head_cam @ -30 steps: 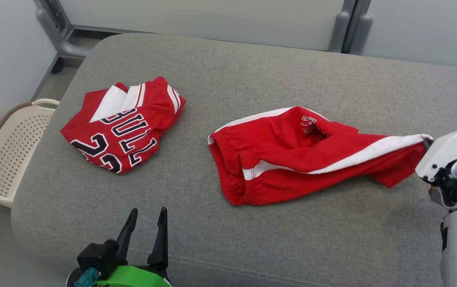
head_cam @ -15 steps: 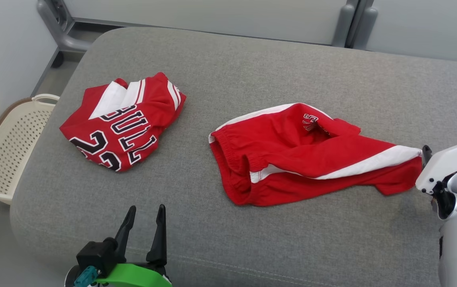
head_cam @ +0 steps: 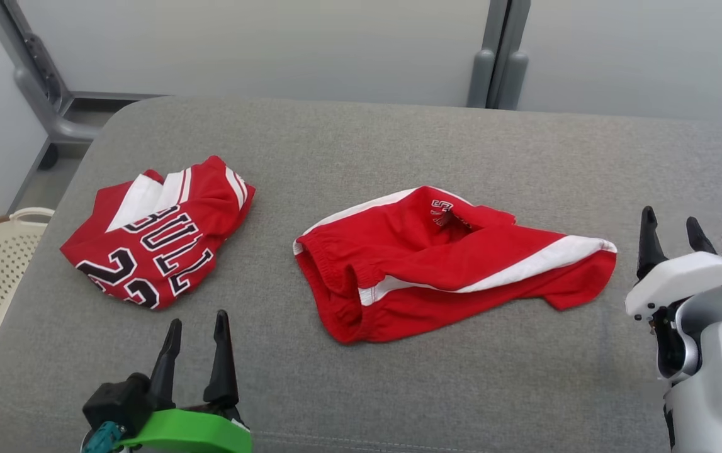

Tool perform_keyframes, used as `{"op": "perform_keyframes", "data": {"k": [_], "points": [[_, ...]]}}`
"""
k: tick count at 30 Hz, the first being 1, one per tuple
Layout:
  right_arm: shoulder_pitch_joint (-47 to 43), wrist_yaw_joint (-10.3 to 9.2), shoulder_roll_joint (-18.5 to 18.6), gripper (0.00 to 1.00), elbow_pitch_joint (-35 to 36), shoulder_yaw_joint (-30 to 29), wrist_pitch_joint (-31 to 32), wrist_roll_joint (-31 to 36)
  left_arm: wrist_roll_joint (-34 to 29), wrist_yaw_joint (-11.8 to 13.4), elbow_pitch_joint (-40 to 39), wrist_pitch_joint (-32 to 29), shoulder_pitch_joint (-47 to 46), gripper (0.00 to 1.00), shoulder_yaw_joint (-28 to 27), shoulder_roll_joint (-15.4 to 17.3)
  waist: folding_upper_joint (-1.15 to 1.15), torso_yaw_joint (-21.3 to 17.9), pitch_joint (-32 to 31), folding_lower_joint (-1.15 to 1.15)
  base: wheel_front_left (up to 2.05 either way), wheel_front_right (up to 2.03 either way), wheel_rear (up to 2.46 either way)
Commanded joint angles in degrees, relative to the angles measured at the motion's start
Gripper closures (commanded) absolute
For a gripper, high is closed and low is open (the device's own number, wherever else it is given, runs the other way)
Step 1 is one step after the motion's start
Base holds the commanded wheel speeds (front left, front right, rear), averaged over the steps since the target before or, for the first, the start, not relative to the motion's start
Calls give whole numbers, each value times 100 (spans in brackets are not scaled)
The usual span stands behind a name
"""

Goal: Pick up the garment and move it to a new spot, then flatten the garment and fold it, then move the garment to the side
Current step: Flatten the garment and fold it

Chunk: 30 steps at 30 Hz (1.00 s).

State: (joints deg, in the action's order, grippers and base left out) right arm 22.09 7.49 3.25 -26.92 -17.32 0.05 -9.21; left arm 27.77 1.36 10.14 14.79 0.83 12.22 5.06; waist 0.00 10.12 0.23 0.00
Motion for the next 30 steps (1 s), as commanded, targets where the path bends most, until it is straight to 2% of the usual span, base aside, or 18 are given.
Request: {"op": "perform_keyframes", "data": {"k": [1, 10, 18, 30], "points": [[-130, 0, 6, 0, 73, 43, -116, -73, 72, 28, -20, 42, 82, 0, -58, 2, 0, -182, -169, 0, 0, 0, 0], [-918, 0, -23, 0, 583, 723, -894, -738, 311, 186, -147, -103, 198, 0, -193, -46, 0, -372, -348, 0, 0, 0, 0], [-1547, 0, -27, 0, 850, 1101, -1077, -1122, 239, 377, -287, -282, 364, 0, -206, 105, 0, -470, -475, 0, 0, 0, 0], [-2127, 0, -26, 0, 1538, 1746, -898, -447, -104, 390, -333, -440, 572, 0, 19, 458, 0, -683, -527, 0, 0, 0, 0]]}}
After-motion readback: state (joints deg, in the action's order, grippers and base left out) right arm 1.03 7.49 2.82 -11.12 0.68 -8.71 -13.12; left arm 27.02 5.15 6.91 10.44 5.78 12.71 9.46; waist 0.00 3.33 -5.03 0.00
